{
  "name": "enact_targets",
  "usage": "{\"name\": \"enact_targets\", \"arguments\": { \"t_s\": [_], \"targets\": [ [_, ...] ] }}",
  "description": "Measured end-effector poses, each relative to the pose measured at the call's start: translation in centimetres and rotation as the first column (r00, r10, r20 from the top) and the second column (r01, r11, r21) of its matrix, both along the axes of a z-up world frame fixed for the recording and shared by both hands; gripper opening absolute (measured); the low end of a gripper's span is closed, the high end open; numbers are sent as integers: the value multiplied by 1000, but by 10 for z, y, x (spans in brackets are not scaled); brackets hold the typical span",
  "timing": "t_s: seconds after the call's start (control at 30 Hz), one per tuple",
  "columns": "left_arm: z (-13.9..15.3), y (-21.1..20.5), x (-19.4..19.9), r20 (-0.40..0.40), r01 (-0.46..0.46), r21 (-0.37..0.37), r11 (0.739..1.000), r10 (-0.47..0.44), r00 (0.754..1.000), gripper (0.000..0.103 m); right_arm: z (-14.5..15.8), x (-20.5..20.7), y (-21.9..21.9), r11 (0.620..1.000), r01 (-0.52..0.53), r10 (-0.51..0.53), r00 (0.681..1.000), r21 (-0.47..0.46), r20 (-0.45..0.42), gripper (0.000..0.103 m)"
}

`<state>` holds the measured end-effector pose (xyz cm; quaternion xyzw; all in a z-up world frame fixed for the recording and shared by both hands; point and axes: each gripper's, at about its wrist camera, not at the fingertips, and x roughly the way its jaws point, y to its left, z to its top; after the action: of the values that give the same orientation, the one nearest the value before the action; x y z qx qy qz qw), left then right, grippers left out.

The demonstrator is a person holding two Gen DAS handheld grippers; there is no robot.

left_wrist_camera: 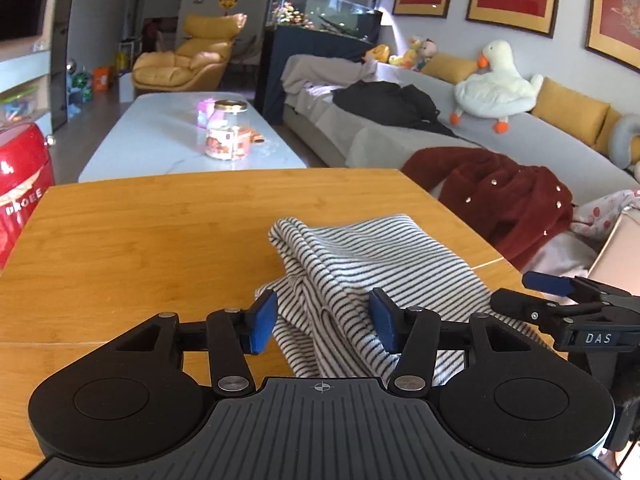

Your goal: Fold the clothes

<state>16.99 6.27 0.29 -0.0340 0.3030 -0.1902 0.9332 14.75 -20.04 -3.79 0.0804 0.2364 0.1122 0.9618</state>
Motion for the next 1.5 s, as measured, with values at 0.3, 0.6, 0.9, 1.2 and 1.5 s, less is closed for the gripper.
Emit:
{"name": "enact_targets", "arguments": {
  "t_s": [0.3, 0.6, 0.9, 1.2, 1.5],
  "targets": [
    [23, 7, -28, -19, 80, -142, 987, -84, 996, 87, 0, 0, 0, 1000, 10, -10, 1000, -3, -11, 103],
    [-8, -7, -36, -62, 124, -108, 986, -131, 989, 73, 8, -14, -6, 974, -118, 130, 990, 195, -53, 103],
    [-24, 1, -39, -89, 122, -143, 982, -136, 987, 63, 26, -15, 28, 965, -237, 247, 965, 111, -84, 65],
    [-28, 8, -43, -87, 119, -151, 981, -133, 987, 62, 15, -21, 27, 970, -240, 243, 961, 36, -135, 61],
    [17, 17, -42, 14, 88, -174, 981, -87, 996, 61, 19, -29, 45, 957, -266, 256, 962, -115, -94, 65]
  ]
}}
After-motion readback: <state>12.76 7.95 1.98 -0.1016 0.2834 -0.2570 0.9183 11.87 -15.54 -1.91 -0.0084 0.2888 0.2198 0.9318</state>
